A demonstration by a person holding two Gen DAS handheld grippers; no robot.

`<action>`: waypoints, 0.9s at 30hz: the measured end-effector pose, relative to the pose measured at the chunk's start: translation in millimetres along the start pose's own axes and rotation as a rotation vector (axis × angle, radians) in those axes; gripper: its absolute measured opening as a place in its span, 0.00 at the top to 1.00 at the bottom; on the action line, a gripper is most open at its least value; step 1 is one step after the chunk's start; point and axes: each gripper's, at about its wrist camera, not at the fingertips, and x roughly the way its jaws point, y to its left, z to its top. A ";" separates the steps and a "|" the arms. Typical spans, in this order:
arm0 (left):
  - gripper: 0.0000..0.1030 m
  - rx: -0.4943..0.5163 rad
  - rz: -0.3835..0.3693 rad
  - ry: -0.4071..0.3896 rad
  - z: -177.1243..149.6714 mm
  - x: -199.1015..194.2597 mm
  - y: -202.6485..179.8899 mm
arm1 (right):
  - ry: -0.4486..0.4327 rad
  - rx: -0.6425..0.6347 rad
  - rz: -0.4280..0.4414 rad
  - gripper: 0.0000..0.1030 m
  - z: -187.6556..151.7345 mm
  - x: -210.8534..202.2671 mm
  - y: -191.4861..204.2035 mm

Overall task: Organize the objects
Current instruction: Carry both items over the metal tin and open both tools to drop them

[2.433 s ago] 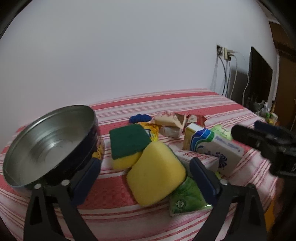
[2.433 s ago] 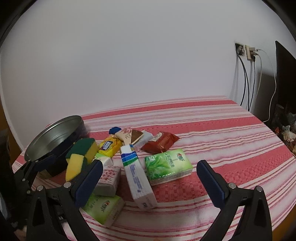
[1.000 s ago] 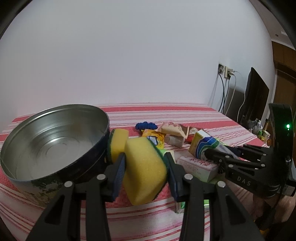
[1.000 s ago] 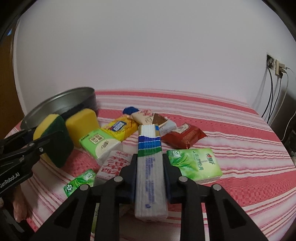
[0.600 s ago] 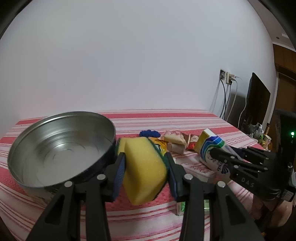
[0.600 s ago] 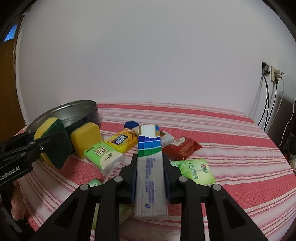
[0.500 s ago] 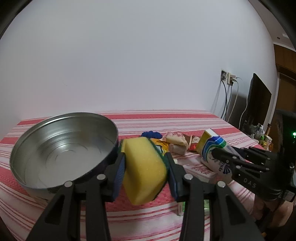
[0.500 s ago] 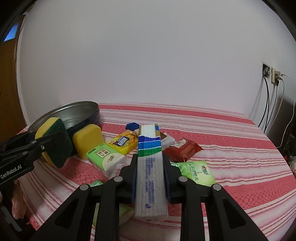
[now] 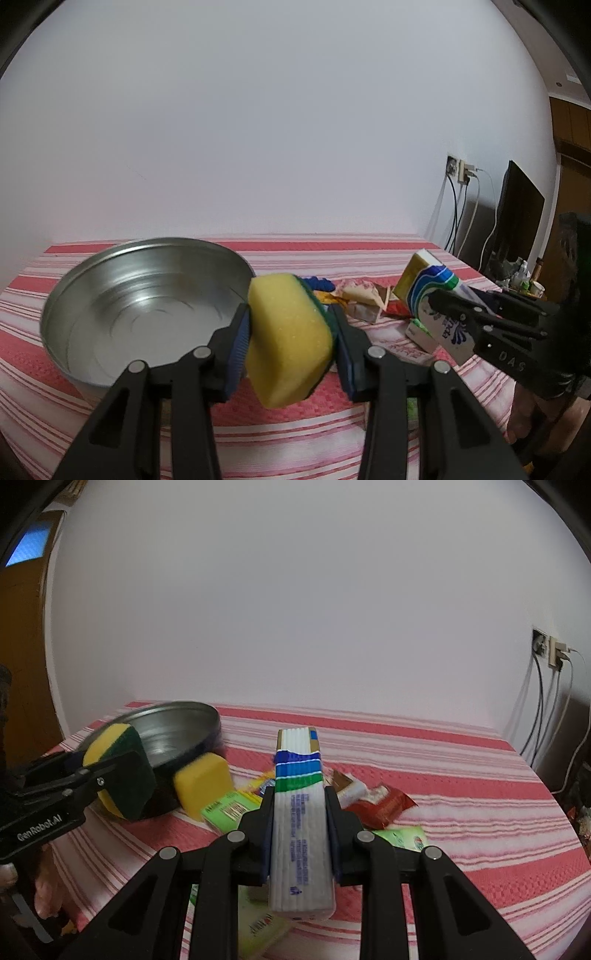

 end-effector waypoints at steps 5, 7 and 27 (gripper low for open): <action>0.60 -0.016 0.045 -0.044 11.9 -13.0 22.6 | -0.020 -0.007 0.080 0.75 23.5 2.3 12.8; 0.60 -0.019 0.075 -0.052 15.6 -15.2 34.1 | -0.026 -0.013 0.112 0.75 34.5 5.3 20.1; 0.60 -0.087 0.187 0.069 39.8 25.7 143.4 | 0.101 -0.049 0.346 0.75 89.3 103.3 98.2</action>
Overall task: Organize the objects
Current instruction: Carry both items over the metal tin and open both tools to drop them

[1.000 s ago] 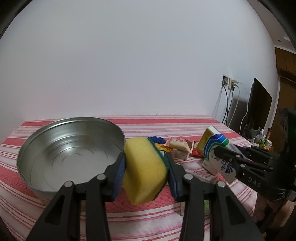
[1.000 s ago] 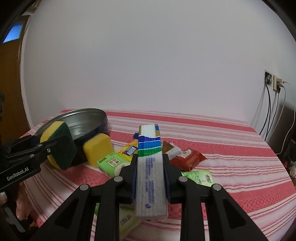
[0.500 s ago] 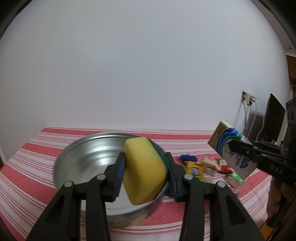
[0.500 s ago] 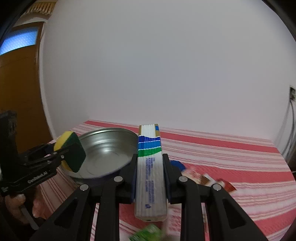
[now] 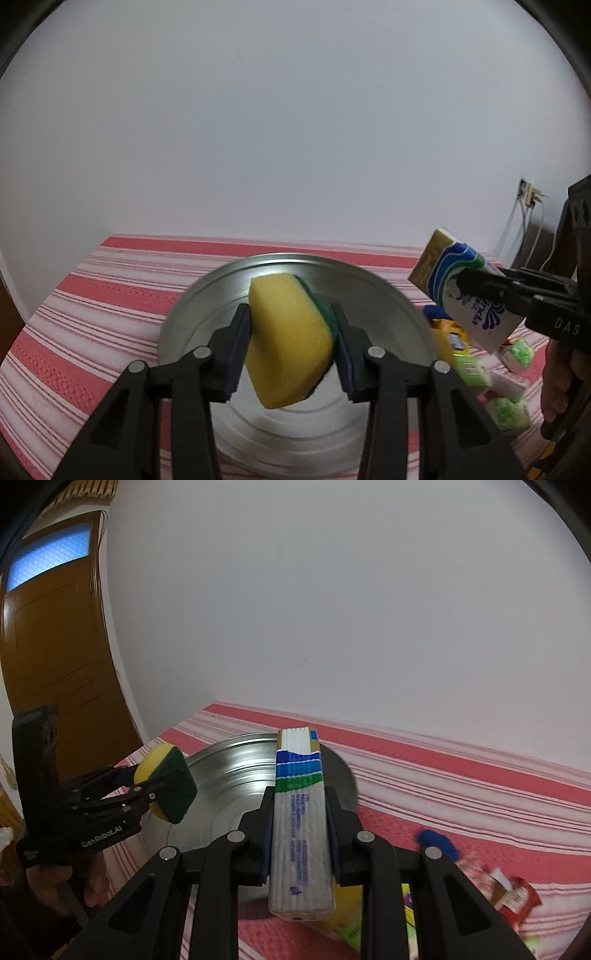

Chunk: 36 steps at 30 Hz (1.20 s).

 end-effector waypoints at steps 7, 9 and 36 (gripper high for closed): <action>0.60 -0.005 0.052 0.087 3.3 26.5 21.3 | 0.072 0.003 0.018 0.75 10.4 35.7 -3.7; 0.60 0.009 0.068 0.103 5.4 31.8 23.2 | 0.089 0.004 0.016 0.75 11.3 44.5 -4.2; 0.60 0.085 0.120 0.217 13.8 78.7 35.3 | 0.203 0.005 -0.025 0.75 19.2 75.9 -10.1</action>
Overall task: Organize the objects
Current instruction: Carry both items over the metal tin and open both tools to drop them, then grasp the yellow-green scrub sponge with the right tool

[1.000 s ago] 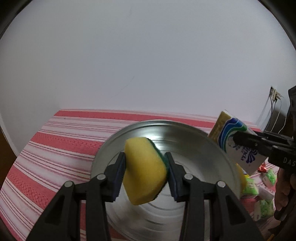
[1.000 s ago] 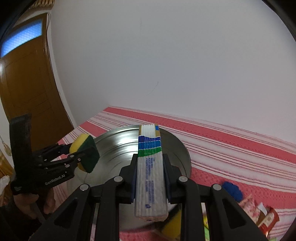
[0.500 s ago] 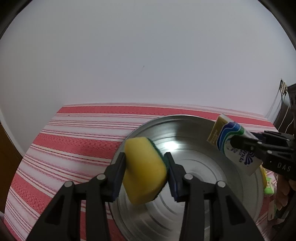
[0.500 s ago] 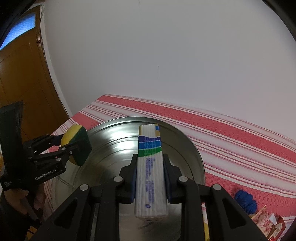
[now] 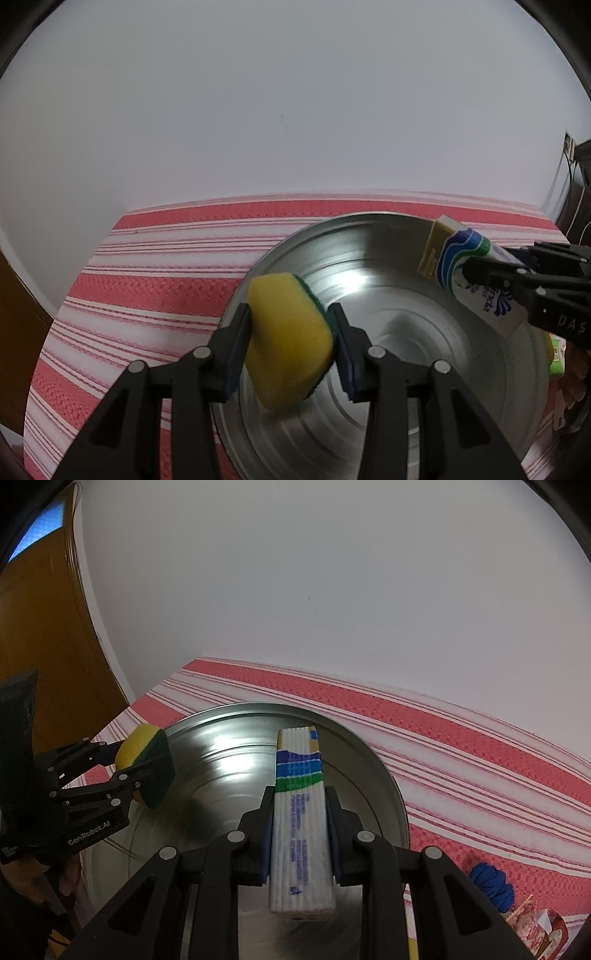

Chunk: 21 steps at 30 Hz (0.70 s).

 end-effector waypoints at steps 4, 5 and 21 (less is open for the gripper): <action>0.60 0.003 0.002 0.007 -0.9 6.6 6.2 | 0.001 0.001 -0.001 0.75 0.8 -3.3 -3.7; 0.59 0.004 0.002 0.008 -0.8 8.0 6.9 | 0.002 0.000 -0.003 0.75 0.8 -4.1 -4.1; 0.07 -0.068 0.054 -0.102 -4.0 -24.1 8.9 | -0.113 0.022 0.001 0.56 1.0 -43.6 -6.6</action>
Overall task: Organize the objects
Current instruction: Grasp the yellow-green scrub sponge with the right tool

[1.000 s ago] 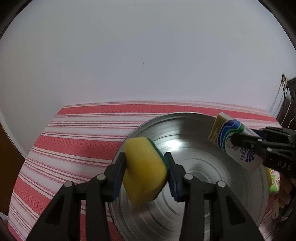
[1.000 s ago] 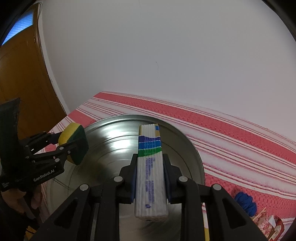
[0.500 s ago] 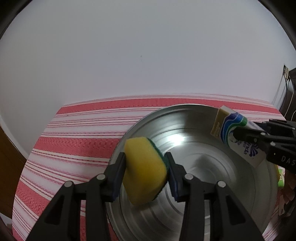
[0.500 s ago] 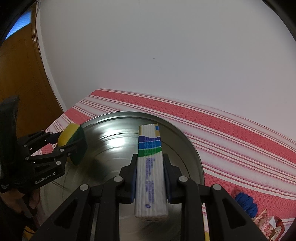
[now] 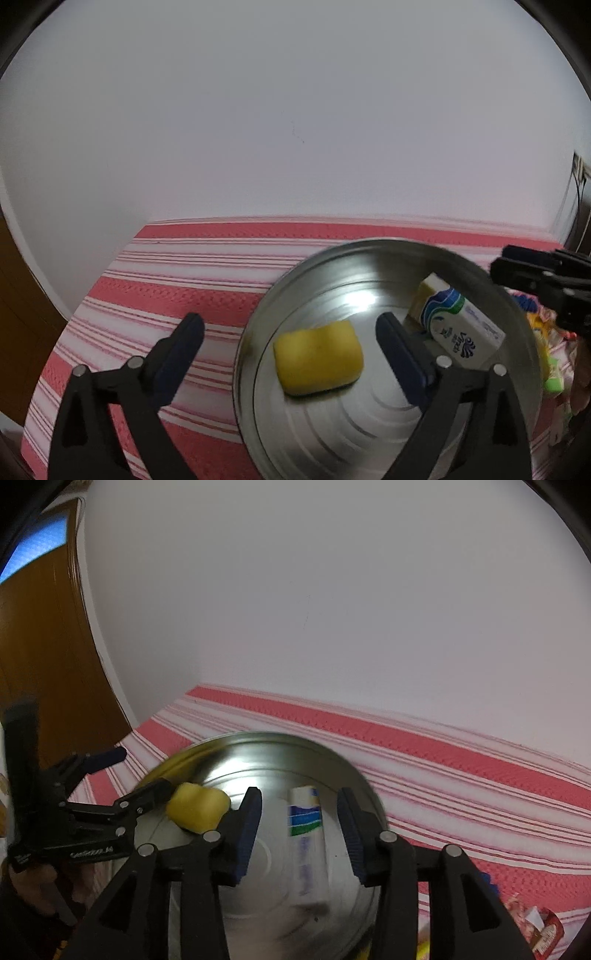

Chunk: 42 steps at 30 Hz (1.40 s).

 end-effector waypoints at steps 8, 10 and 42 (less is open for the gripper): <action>0.00 -0.043 0.009 -0.121 -25.0 -46.0 -12.4 | -0.085 0.031 -0.092 0.38 -46.9 -85.9 -23.8; 0.00 -0.040 -0.002 -0.140 -32.5 -55.5 -21.6 | -0.081 0.043 -0.094 0.34 -63.7 -96.9 -29.0; 0.00 0.046 -0.102 -0.164 -57.1 -90.2 -92.5 | -0.073 0.123 -0.066 0.63 -99.7 -94.6 -25.3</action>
